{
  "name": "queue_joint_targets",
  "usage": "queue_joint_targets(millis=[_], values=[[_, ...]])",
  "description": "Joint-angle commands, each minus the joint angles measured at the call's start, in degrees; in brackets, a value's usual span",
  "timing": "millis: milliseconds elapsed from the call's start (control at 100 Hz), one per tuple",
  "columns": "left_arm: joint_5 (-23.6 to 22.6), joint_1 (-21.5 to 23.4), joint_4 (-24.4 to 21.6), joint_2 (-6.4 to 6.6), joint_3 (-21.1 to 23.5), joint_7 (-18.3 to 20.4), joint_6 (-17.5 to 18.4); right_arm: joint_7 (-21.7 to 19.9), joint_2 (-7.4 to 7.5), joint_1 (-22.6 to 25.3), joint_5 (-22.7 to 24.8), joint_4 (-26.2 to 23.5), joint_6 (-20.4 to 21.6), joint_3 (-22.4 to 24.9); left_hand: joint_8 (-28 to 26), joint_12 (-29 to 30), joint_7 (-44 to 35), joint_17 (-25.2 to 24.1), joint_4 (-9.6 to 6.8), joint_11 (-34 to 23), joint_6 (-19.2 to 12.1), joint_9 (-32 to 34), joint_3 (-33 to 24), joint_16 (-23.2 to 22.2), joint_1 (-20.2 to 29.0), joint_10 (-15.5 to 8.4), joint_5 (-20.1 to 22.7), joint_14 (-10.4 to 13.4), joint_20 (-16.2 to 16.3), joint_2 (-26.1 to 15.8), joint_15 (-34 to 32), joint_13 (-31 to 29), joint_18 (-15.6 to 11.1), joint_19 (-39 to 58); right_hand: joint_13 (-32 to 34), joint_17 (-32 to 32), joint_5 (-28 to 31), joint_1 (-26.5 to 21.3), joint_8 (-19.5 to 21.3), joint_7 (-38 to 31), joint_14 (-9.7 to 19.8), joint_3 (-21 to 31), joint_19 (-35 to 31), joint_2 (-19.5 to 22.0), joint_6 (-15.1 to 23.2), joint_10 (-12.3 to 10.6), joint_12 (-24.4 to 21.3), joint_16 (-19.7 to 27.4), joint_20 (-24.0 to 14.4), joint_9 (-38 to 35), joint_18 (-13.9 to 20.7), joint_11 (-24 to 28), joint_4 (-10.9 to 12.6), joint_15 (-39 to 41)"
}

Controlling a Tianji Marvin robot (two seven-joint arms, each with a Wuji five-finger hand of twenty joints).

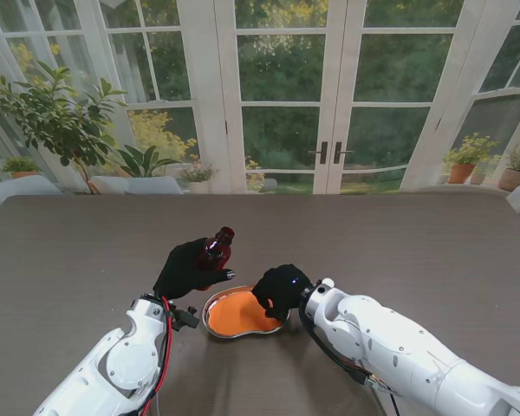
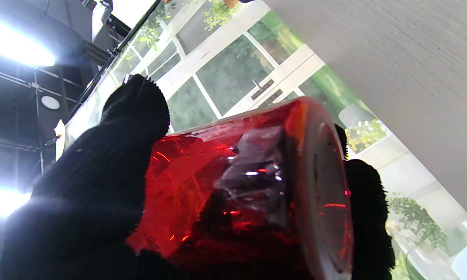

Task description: Collect the cotton balls from the tray into a sample bottle

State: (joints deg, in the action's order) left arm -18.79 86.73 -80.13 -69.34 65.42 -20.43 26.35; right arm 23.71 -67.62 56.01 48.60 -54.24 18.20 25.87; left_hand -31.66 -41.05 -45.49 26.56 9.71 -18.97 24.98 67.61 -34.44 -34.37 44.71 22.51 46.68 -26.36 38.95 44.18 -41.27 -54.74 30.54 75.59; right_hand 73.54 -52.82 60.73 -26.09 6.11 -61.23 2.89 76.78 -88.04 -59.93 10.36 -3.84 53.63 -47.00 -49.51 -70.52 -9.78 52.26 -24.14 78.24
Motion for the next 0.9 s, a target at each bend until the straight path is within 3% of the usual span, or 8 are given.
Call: queue_joint_targets(millis=[0,600,890], values=[[0.18,-0.01,-0.05,-0.22,-0.04,1.06,0.13,-1.45,-0.01,0.6,-0.71,-1.29,0.21,0.36,-1.33,0.73,-5.39,-2.24,-0.48,-0.69,-14.7,3.94,-9.12,-0.59,8.79,-6.57,7.62,-0.04,-0.11,-11.16,-0.92,-0.19,-2.14,-1.66,2.15,-1.36,1.91,-1.29,-0.03,-2.19,2.75,2.61,-3.23,0.2,-0.19,-1.41,0.88,-1.19,0.79,-2.19,0.05,1.61,0.5,2.46],[0.44,-0.37,0.35,-0.21,-0.53,1.42,-0.06,-10.39,-0.21,3.84,-9.53,-4.62,0.21,7.0,-1.34,0.66,-5.38,-2.29,-0.47,-0.69,-14.7,3.95,-9.15,-0.57,8.8,-6.57,7.63,-0.05,-0.11,-11.12,-0.86,-0.08,-2.17,-1.7,2.13,-1.17,1.53,-1.22,1.13,-2.05,2.41,2.27,-3.22,1.72,-1.16,-1.13,1.09,-1.01,0.88,-1.66,0.04,2.16,0.92,2.3],[0.91,-0.83,0.93,-0.27,-1.11,1.72,-0.48,-14.82,0.73,6.86,-12.44,-10.49,-2.13,12.78,-1.35,0.66,-5.34,-2.29,-0.5,-0.66,-14.57,3.88,-9.08,-0.57,8.9,-6.53,7.62,-0.03,-0.1,-11.15,-0.84,-0.06,-2.23,-1.7,2.12,-1.0,1.39,-1.53,1.72,-2.23,2.1,2.0,-3.21,2.09,-1.83,-0.79,1.04,-1.0,0.83,-1.62,-0.04,2.32,1.1,2.38]])
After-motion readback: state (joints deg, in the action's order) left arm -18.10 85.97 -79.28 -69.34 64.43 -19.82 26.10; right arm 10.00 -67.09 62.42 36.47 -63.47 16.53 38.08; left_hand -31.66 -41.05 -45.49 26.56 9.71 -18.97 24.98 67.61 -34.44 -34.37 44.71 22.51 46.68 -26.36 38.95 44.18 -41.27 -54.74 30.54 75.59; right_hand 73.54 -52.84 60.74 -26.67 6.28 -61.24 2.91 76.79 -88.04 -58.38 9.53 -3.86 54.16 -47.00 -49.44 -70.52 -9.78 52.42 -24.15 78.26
